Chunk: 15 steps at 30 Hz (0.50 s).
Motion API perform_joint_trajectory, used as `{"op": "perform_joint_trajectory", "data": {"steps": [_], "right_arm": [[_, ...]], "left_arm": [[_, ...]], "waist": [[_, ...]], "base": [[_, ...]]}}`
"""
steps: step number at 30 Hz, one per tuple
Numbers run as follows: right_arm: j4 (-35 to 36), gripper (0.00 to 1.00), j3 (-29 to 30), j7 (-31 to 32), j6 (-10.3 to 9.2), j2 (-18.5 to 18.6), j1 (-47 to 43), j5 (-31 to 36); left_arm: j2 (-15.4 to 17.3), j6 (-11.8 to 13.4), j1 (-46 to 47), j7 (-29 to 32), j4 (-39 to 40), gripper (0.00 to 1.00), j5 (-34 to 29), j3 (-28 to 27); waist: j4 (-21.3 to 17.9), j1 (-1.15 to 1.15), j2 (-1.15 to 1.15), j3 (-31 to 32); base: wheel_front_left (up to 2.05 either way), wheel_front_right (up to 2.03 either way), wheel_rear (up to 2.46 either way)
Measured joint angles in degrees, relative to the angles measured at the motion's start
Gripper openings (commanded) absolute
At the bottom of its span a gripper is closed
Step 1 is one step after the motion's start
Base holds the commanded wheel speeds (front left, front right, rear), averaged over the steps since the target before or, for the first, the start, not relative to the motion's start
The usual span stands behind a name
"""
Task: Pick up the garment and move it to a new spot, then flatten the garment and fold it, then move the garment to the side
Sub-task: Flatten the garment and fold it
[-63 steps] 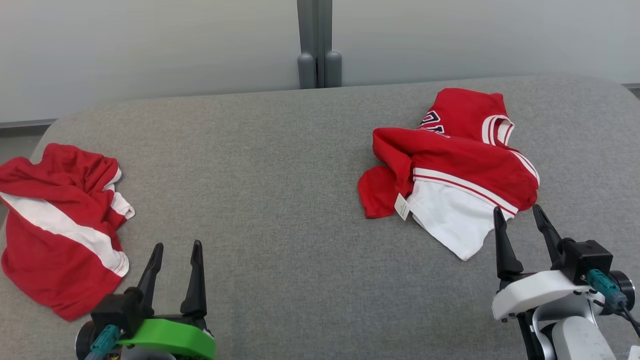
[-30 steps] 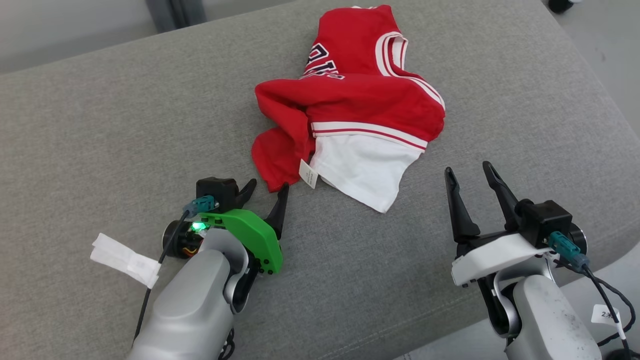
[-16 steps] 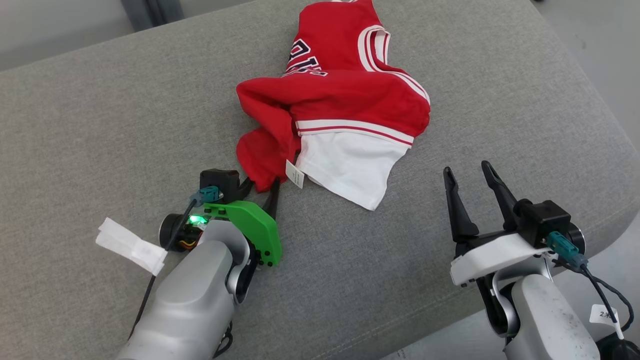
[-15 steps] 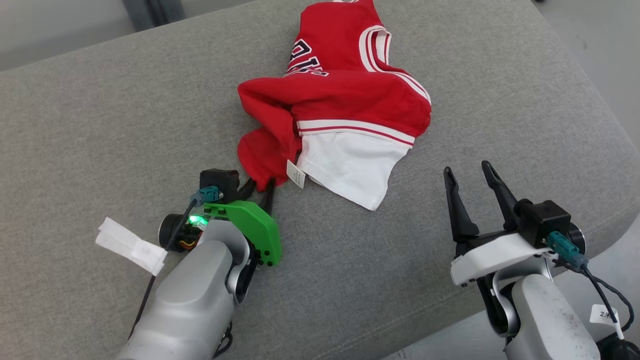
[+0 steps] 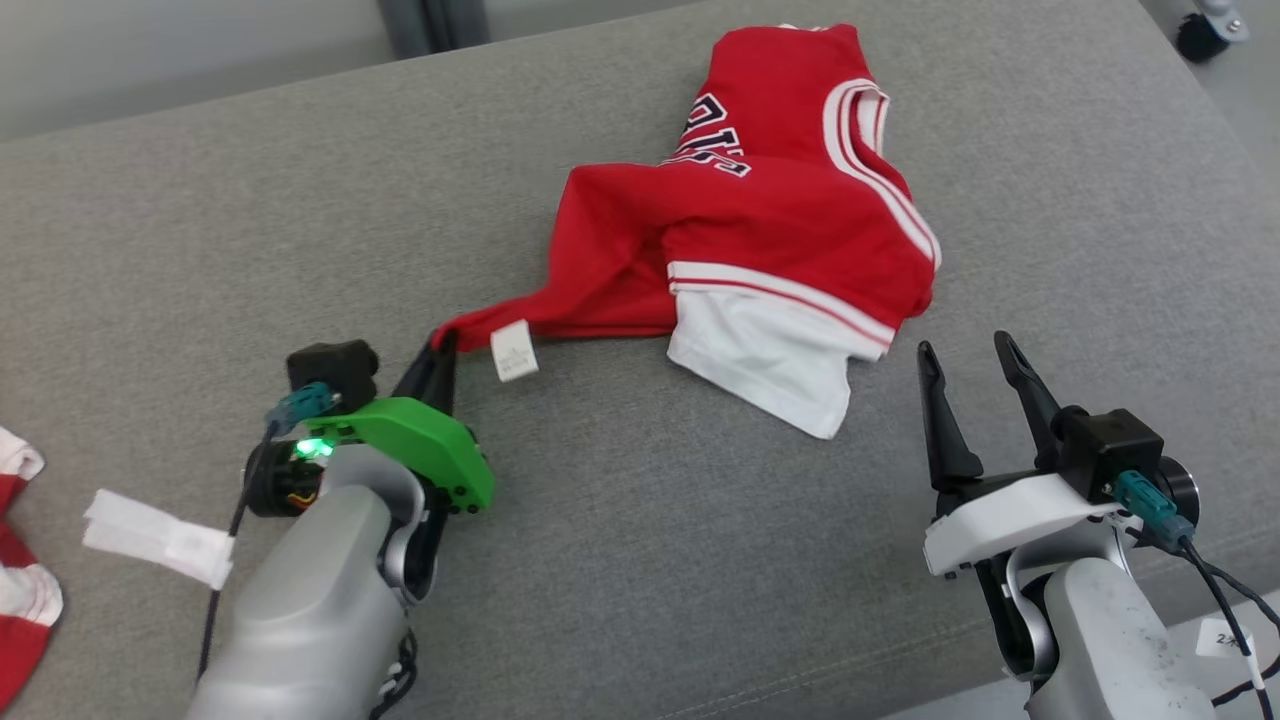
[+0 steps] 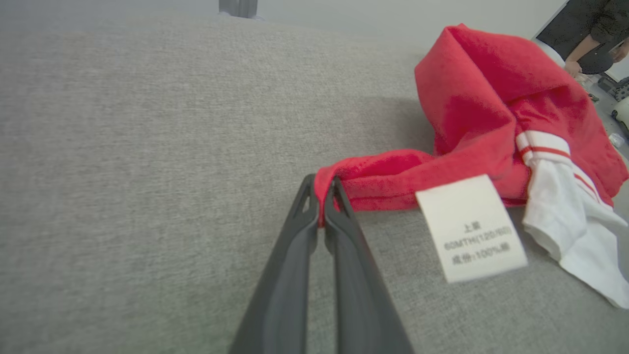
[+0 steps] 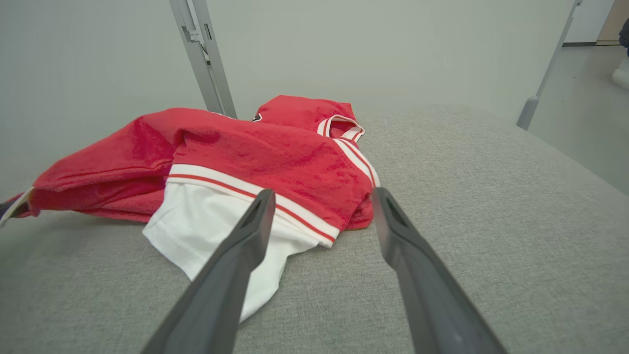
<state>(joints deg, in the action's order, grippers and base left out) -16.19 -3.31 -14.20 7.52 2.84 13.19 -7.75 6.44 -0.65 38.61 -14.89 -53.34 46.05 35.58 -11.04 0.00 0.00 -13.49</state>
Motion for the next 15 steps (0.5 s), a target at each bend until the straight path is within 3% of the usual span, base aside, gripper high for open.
{"op": "perform_joint_trajectory", "data": {"steps": [7, 15], "right_arm": [[0.6, 1.00, 0.4, 0.9, 0.00, 0.0, -0.3, 0.4], [0.8, 1.00, 0.1, 1.5, 0.00, 0.0, -0.8, 0.4]], "left_arm": [[5.0, 2.0, -7.9, -0.1, 11.0, 0.00, -5.8, -9.3], [5.2, 2.1, -14.3, -0.2, 16.0, 0.00, -11.3, -16.8]], "waist": [[4.9, 0.00, 0.00, 1.8], [8.5, 0.00, 0.00, 4.4]], "base": [[0.00, 0.00, 0.00], [0.00, 0.00, 0.00]]}}
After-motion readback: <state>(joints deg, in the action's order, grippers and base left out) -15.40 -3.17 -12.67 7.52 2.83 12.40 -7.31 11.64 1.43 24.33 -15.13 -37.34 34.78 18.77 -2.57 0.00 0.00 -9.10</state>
